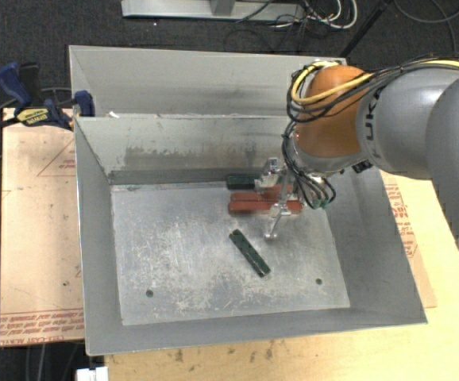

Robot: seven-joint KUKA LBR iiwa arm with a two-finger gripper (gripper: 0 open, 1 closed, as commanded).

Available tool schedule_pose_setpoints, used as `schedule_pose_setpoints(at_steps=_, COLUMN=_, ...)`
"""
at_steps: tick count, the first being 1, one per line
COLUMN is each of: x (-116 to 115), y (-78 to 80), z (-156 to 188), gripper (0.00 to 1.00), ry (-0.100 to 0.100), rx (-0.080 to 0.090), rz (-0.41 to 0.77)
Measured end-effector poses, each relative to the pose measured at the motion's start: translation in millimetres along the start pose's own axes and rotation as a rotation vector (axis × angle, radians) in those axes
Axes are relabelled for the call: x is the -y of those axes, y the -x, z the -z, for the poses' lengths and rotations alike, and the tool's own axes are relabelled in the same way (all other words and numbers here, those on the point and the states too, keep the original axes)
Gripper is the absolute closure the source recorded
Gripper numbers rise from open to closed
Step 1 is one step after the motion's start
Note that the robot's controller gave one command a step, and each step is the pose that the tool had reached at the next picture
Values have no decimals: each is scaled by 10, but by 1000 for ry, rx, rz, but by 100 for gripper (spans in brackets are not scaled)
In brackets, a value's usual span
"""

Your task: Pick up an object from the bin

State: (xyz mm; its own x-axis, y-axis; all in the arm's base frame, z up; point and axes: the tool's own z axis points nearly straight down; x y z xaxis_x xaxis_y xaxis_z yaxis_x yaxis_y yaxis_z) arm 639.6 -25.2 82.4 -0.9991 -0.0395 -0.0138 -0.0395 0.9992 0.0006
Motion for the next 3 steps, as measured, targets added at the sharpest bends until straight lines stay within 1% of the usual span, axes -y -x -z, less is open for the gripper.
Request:
schedule_pose_setpoints(at_steps=1, x=-477, y=268, z=8, gripper=100, ry=-4, rx=16, rz=-121)
schedule_pose_setpoints(at_steps=2, x=-477, y=269, z=8, gripper=100, ry=-4, rx=16, rz=-121)
schedule_pose_setpoints(at_steps=3, x=-332, y=132, z=1920, gripper=100, ry=-1, rx=-5, rz=-89)
